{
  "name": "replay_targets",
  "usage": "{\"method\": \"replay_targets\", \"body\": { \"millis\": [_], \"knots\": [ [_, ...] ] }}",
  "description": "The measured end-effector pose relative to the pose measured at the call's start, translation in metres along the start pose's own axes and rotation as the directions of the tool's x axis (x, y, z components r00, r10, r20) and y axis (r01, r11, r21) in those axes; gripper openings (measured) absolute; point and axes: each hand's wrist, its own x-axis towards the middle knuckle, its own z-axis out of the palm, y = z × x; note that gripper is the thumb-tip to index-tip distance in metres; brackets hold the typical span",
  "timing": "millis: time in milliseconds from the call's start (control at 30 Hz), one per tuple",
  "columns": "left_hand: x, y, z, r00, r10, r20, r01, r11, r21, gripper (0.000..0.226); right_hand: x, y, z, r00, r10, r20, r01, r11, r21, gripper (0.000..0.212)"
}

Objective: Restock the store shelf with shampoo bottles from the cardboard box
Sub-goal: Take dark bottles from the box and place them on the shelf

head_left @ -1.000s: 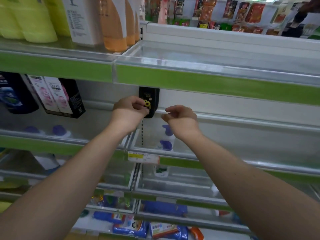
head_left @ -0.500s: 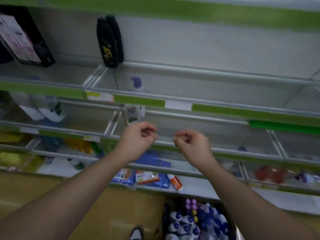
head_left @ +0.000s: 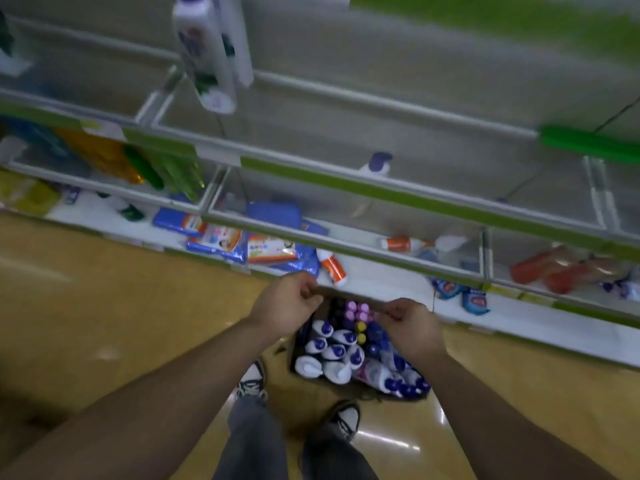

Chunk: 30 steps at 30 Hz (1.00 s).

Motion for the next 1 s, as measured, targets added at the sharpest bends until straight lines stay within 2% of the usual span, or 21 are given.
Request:
{"method": "replay_targets", "body": {
  "millis": [133, 233, 400, 600, 767, 867, 1000],
  "knots": [
    [0.045, -0.067, 0.073, 0.998, -0.039, 0.053, 0.038, 0.999, 0.023, 0.018, 0.058, 0.058, 0.07, 1.0, -0.004, -0.004, 0.003, 0.997, -0.074, 0.013],
    [0.078, -0.122, 0.129, 0.993, -0.082, 0.087, 0.08, 0.996, 0.033, 0.019, 0.108, 0.108, 0.132, 0.999, 0.017, 0.046, -0.011, 0.991, -0.136, 0.01],
    [0.138, -0.201, 0.214, 0.981, -0.12, 0.154, 0.115, 0.992, 0.042, 0.019, 0.184, 0.174, 0.221, 0.997, 0.065, 0.039, -0.059, 0.989, -0.137, 0.016],
    [0.217, -0.252, 0.29, 0.978, -0.102, 0.18, 0.086, 0.992, 0.095, 0.023, 0.257, 0.221, 0.305, 1.0, 0.0, 0.007, 0.002, 0.974, -0.227, 0.019],
    [0.27, -0.281, 0.325, 0.94, -0.133, 0.315, 0.108, 0.989, 0.096, 0.024, 0.287, 0.24, 0.345, 0.999, -0.037, 0.013, 0.039, 0.921, -0.388, 0.027],
    [0.288, -0.29, 0.337, 0.916, -0.145, 0.374, 0.088, 0.982, 0.167, 0.028, 0.296, 0.246, 0.354, 0.999, -0.049, 0.006, 0.046, 0.885, -0.463, 0.031],
    [0.304, -0.298, 0.344, 0.844, -0.198, 0.498, 0.07, 0.962, 0.264, 0.031, 0.307, 0.243, 0.359, 0.997, -0.064, 0.039, 0.075, 0.853, -0.516, 0.033]
  ]
}}
